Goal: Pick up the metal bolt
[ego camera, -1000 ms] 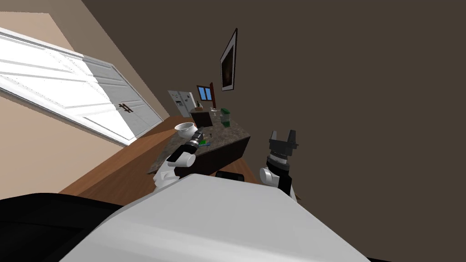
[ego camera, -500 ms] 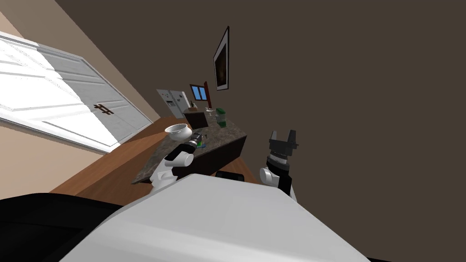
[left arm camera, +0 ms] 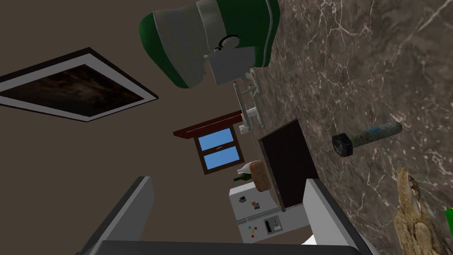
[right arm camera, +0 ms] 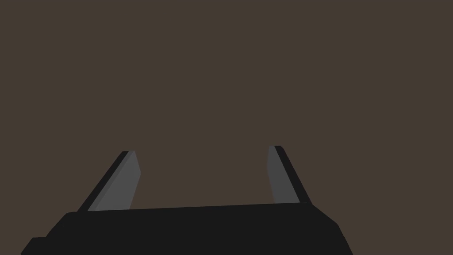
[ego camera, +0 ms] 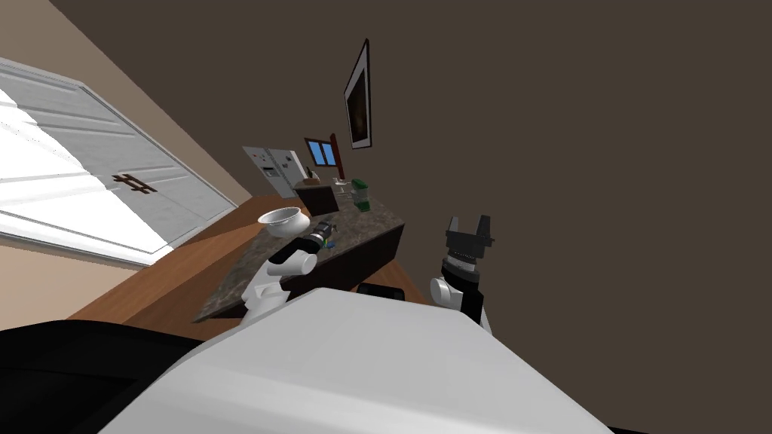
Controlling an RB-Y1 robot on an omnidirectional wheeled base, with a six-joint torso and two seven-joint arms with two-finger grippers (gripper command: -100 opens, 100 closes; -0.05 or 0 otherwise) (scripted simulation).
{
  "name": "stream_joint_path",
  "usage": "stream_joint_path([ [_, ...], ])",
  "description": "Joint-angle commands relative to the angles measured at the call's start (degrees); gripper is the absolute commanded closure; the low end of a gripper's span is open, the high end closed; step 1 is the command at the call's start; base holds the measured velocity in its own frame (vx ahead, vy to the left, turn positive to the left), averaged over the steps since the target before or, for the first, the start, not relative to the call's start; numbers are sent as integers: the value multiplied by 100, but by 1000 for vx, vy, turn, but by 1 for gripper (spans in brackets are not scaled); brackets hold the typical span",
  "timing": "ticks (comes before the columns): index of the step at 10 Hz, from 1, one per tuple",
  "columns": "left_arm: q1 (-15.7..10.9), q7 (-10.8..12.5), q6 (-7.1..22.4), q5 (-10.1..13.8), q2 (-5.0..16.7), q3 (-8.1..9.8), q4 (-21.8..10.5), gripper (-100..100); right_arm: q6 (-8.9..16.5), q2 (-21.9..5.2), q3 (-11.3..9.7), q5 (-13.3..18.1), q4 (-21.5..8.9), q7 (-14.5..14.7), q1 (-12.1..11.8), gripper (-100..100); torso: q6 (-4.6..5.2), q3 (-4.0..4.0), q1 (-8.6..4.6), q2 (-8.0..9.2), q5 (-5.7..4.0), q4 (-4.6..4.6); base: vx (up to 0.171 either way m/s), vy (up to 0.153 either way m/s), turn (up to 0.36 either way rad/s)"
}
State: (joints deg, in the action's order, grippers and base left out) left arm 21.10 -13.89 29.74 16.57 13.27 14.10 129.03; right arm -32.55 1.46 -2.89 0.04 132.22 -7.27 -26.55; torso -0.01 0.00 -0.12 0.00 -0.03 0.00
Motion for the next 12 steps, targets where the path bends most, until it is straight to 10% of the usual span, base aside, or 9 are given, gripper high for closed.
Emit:
stream_joint_path([
  [1, -18, -22, 286, 14, 10, 70, -15, -100, 0, 0, 0, 0, 0, 0, 0, 0, 0, 0, 0, 0, 0, 0, 24, -23, -121],
  [12, 40, -155, 1922, 155, 194, 736, -162, -100, 0, 0, 1, 0, 0, 0, -1, 0, -6, -1, 9, -1, 2, 0, 27, -14, -120],
])
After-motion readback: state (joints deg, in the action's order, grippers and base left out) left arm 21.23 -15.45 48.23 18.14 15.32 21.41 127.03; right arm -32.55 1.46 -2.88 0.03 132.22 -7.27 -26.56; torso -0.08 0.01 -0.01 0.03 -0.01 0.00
